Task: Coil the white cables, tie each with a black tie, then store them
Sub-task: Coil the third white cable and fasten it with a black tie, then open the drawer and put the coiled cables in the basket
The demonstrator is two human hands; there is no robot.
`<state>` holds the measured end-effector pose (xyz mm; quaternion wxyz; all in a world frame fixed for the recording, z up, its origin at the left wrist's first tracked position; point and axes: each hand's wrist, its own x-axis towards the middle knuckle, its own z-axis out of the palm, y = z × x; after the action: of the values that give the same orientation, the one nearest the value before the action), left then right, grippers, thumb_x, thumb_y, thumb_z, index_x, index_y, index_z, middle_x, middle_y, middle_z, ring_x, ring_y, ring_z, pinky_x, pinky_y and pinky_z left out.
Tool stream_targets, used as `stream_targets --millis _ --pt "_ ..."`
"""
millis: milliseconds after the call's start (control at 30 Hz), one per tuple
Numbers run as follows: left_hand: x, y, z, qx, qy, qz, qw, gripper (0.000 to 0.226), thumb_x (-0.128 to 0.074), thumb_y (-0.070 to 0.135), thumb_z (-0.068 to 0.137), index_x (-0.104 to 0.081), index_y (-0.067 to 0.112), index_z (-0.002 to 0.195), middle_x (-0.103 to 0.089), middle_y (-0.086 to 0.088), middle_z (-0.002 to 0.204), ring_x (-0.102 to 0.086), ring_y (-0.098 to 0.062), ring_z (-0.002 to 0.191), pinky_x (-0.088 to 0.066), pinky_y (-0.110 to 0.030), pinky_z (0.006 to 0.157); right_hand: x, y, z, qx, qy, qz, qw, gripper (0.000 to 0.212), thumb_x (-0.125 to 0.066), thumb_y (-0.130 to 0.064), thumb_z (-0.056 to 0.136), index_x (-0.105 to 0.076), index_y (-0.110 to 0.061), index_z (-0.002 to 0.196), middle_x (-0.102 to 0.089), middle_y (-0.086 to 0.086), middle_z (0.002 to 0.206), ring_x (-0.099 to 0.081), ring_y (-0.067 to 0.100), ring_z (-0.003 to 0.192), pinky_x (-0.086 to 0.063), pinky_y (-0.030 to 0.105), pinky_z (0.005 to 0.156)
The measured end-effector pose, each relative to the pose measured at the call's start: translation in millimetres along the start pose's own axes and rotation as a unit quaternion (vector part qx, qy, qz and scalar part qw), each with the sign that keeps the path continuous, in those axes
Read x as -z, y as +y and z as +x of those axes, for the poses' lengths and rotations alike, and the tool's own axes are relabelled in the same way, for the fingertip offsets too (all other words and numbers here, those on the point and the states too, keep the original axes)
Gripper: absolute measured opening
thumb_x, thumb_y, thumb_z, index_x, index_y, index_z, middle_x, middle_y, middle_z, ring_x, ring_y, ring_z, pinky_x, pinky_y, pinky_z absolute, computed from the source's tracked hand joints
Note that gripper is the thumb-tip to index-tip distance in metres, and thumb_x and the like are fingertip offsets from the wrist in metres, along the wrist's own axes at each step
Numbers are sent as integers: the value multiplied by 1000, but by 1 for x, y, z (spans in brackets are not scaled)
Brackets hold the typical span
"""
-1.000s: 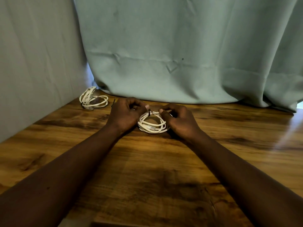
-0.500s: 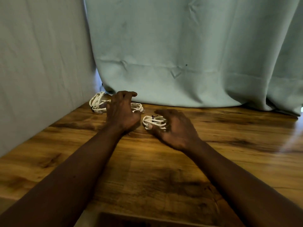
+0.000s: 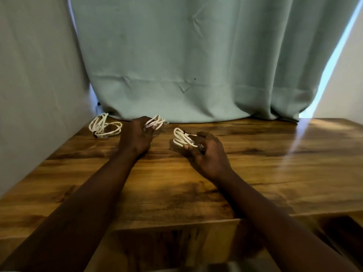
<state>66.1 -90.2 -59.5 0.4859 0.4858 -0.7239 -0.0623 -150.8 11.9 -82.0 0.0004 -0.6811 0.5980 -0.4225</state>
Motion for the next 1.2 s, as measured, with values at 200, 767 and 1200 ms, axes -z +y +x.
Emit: stream_targets --millis 200,767,1200 --pt "-11 84 -33 -138 -12 -149 979 27 -67 30 95 -75 20 119 -77 5 104 -70 -10 91 -57 -38 81 78 5 -60 0 98 52 994 38 -67 -45 92 -74 -26 125 -68 4 129 -61 20 121 -49 42 104" --pt "-173 472 -247 -356 -367 -395 763 24 -75 25 90 -78 26 115 -78 14 99 -71 -3 93 -58 -33 84 489 117 -367 -347 134 -326 869 31 -77 -23 91 -76 -11 119 -73 14 120 -66 30 111 -45 29 88" --pt "-281 568 -354 -507 -480 -162 697 17 -74 34 91 -80 27 105 -77 4 90 -67 -17 85 -40 -26 69 539 274 -431 -489 42 -354 796 43 -73 -42 91 -73 -19 126 -73 8 124 -67 24 103 -50 32 78"
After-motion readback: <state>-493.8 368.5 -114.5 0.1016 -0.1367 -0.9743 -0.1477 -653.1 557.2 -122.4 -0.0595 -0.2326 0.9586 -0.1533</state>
